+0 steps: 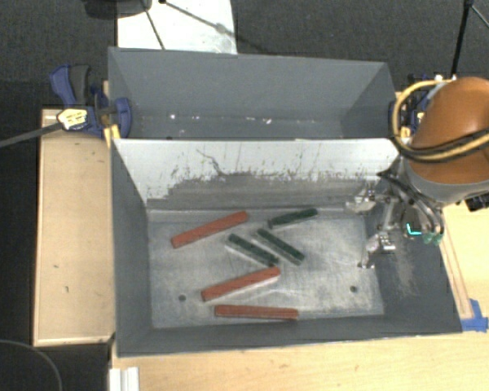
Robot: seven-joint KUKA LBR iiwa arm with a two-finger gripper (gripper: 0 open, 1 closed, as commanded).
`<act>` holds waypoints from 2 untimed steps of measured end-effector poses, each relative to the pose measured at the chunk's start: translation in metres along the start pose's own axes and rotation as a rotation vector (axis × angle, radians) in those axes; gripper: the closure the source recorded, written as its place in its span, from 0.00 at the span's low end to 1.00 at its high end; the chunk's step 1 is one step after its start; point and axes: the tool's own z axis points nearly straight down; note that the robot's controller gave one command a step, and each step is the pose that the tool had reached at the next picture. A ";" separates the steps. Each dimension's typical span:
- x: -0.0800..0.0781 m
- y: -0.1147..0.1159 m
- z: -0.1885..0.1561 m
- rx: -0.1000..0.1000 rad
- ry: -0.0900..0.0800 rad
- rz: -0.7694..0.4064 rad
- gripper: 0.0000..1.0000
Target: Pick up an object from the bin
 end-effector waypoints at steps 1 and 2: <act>-0.002 0.000 -0.004 0.001 -0.008 -0.002 0.00; -0.018 0.011 0.043 0.001 -0.016 0.008 0.00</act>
Offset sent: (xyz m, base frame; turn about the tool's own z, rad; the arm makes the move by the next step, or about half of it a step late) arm 0.0375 0.0297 -0.1279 0.0247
